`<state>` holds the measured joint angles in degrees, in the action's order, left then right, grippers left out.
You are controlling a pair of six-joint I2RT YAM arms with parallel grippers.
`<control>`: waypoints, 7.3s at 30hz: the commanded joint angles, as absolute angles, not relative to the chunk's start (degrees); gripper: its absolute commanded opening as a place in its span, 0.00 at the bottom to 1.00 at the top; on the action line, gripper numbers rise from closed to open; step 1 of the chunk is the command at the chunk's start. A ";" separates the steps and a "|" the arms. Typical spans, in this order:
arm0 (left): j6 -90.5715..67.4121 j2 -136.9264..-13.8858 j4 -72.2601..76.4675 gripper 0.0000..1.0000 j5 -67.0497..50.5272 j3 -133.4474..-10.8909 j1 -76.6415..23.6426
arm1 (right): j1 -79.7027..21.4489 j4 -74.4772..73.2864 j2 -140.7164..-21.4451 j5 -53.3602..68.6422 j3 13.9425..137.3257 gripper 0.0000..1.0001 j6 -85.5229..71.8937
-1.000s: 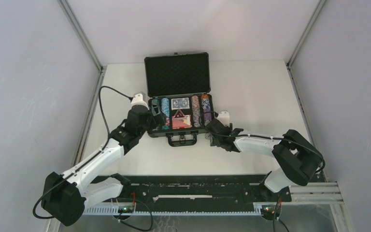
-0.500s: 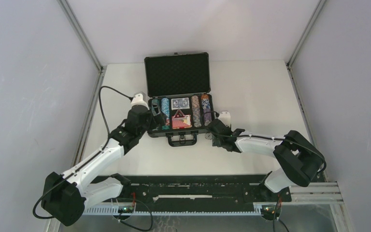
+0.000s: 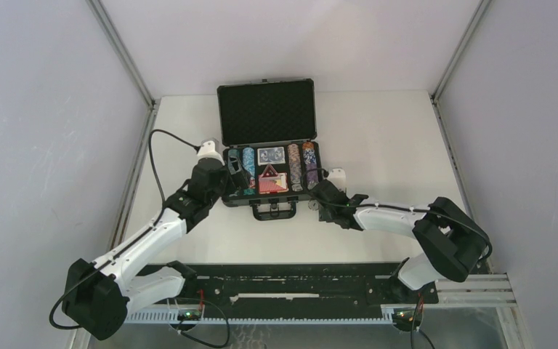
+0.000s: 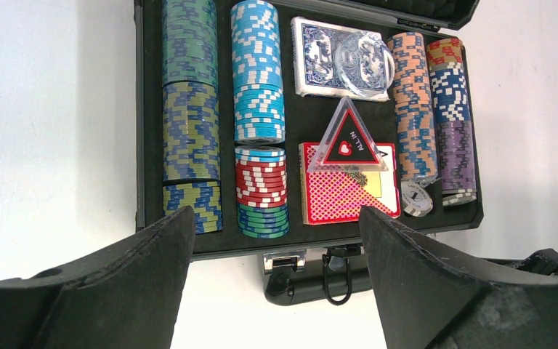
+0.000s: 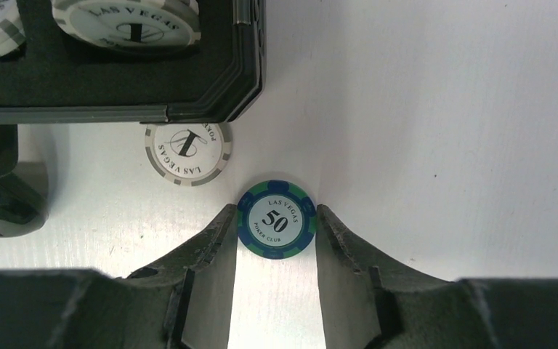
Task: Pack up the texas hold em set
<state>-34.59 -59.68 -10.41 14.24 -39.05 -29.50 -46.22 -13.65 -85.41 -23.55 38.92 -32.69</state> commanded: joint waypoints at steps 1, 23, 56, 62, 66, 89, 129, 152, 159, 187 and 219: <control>-35.00 -59.11 -8.30 0.87 13.42 -39.33 -29.65 | -46.34 -15.56 -82.85 -22.29 39.48 0.34 -32.67; -34.99 -59.01 -8.26 0.87 13.11 -39.20 -29.69 | -48.15 -14.61 -84.17 -20.42 41.91 0.69 -30.33; -34.89 -59.30 -8.44 0.87 13.17 -39.37 -29.71 | -49.05 -17.46 -85.33 -24.01 44.73 0.44 -29.88; -34.89 -59.42 -8.35 0.87 13.02 -39.38 -29.71 | -48.78 -18.14 -83.81 -24.26 45.75 0.44 -29.15; -34.87 -59.44 -8.37 0.87 12.90 -39.42 -29.68 | -48.76 -18.26 -83.76 -23.96 45.75 0.48 -29.21; -34.72 -58.13 -9.22 0.87 13.53 -38.86 -29.70 | -50.85 -14.14 -92.53 -20.46 45.49 0.56 -29.62; -36.39 -49.07 -10.91 0.88 15.55 -33.02 -31.68 | -75.87 -26.86 -84.53 -25.91 41.34 0.47 -49.06; -35.95 -48.38 -11.07 0.88 15.17 -32.96 -31.90 | -77.95 -26.62 -79.82 -30.86 41.92 0.74 -45.07; -36.08 -47.35 -10.99 0.88 15.20 -32.53 -31.90 | -81.56 -25.87 -77.53 -30.06 39.79 0.78 -36.05; -35.86 -46.27 -11.08 0.87 15.65 -31.82 -31.99 | -75.51 -19.47 -79.87 -16.63 36.48 0.75 -25.05; -35.86 -45.95 -10.94 0.87 15.15 -31.70 -32.00 | -75.80 -24.63 -84.11 -14.66 39.96 0.70 -28.88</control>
<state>-36.03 -47.09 -12.21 14.83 -32.56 -31.62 -75.24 -20.69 -83.70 -14.94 39.94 -24.67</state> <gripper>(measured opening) 0.875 0.695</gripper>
